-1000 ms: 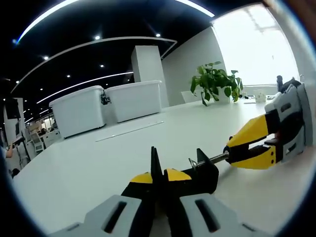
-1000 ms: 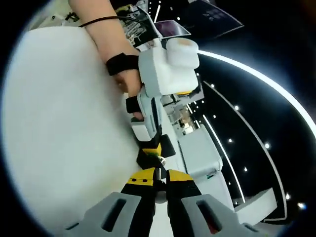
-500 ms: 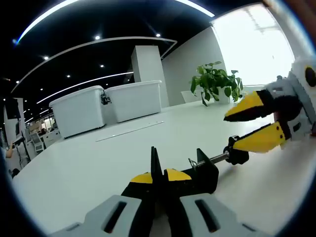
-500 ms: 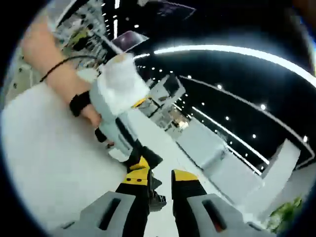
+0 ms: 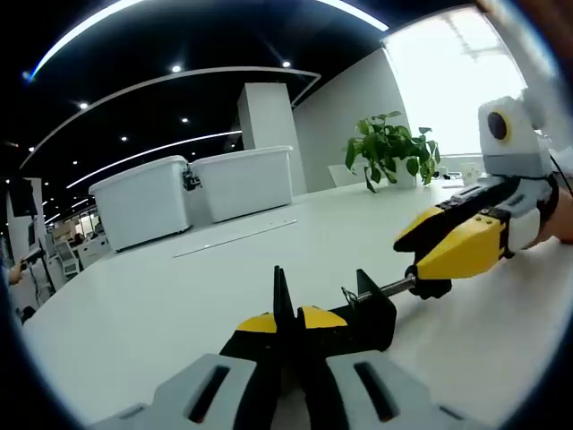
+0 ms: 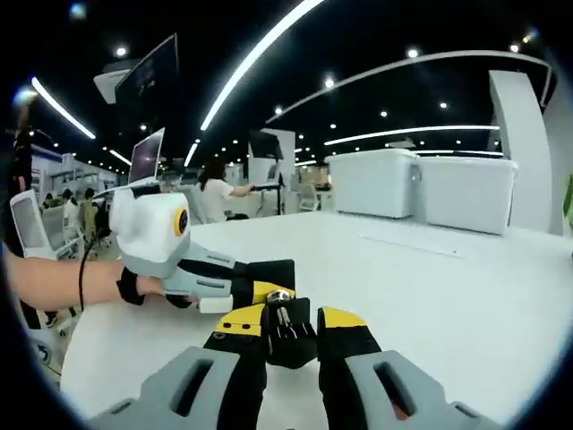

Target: Clamp the fixed fixture on the desktop, loosen the retaining clip, secure it to the edge of the desk, and tighten the retaining clip.

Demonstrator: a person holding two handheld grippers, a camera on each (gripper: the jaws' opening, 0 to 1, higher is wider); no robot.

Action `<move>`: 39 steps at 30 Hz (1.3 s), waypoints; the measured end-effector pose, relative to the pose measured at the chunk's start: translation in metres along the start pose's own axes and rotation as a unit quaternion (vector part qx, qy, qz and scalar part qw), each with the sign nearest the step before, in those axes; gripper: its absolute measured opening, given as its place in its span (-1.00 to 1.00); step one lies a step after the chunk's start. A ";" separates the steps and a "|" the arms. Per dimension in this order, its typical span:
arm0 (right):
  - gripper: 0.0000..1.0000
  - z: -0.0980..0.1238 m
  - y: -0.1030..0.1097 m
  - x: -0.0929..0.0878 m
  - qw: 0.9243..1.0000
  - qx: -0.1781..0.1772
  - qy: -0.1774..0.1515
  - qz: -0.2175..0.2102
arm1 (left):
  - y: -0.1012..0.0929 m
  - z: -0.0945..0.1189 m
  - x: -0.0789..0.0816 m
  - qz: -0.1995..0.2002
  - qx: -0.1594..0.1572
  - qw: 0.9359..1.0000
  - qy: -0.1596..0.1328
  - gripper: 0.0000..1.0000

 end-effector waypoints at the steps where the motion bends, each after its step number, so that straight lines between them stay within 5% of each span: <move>1: -0.58 0.000 0.001 0.000 1.000 0.000 0.000 0.000 | 0.000 0.000 0.000 0.000 0.000 1.000 0.000 -0.86; 21: -0.60 -0.002 0.009 0.000 0.995 -0.028 0.004 0.097 | 0.000 0.000 0.000 0.000 0.001 1.000 0.000 -0.86; 25: -0.61 -0.002 0.014 0.000 0.980 -0.060 0.007 0.191 | 0.000 0.000 0.000 0.001 0.001 1.000 0.000 -0.86; 28: -0.61 -0.001 0.014 -0.001 0.985 -0.049 0.005 0.166 | 0.000 0.000 0.000 0.001 0.001 1.000 0.001 -0.86; 32: -0.61 0.000 0.017 -0.002 0.981 -0.057 0.006 0.187 | 0.000 0.000 0.000 0.001 0.001 1.000 0.001 -0.86; 37: -0.61 -0.001 0.021 -0.003 0.957 -0.088 0.011 0.275 | 0.000 0.000 0.000 0.001 0.002 1.000 0.001 -0.86; 39: -0.61 -0.002 0.022 -0.003 0.955 -0.091 0.012 0.281 | 0.000 0.000 0.000 0.002 0.002 1.000 0.001 -0.86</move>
Point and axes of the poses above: the point that each gripper's makers call its tool centre point, and the gripper's own axes: z roughly backward along the fingers, y roughly to its left, x roughly out of its top, the point moved 5 cm from there along z, roughly backward along the fingers, and after that the axes turned 14 degrees about y, right-handed, at the moved point
